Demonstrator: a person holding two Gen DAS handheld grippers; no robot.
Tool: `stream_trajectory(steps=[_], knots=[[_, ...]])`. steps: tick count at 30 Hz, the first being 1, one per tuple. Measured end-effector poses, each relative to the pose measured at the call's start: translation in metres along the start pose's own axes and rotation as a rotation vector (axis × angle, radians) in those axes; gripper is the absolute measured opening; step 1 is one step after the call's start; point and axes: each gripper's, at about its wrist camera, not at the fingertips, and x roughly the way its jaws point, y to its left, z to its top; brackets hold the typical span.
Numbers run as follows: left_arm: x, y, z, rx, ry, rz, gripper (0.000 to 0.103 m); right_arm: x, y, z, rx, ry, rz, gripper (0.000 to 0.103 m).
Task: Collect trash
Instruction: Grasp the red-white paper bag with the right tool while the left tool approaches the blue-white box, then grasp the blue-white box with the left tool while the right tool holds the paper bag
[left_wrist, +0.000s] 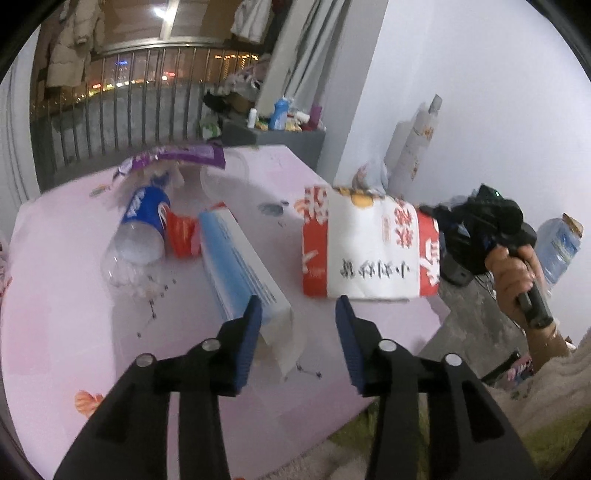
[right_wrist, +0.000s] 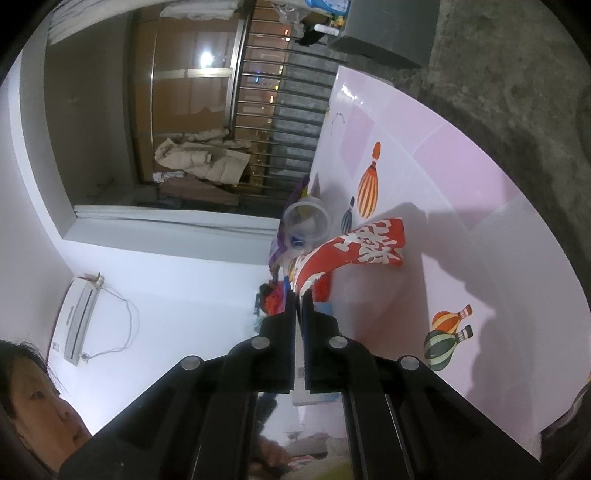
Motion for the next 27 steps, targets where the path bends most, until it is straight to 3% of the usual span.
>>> stream_trajectory(steps=[6,11,18,22,27], knots=[[0.016,0.012,0.021,-0.047,-0.023,0.06,0.046,0.0,0.0,0.0,-0.001,0.002,-0.001,0.004],[0.037,0.029,0.035,-0.133,0.015,0.081,0.048,0.0,0.0,0.001,0.006,0.001,0.001,0.005],[0.065,0.032,0.04,-0.149,0.1,0.091,0.048,-0.003,-0.004,0.002,0.018,-0.008,0.015,0.01],[0.072,0.029,0.04,-0.123,0.115,0.108,0.048,-0.002,-0.01,0.003,0.046,-0.006,0.032,0.02],[0.078,0.03,0.04,-0.128,0.129,0.109,0.048,-0.001,-0.014,0.004,0.063,-0.004,0.041,0.021]])
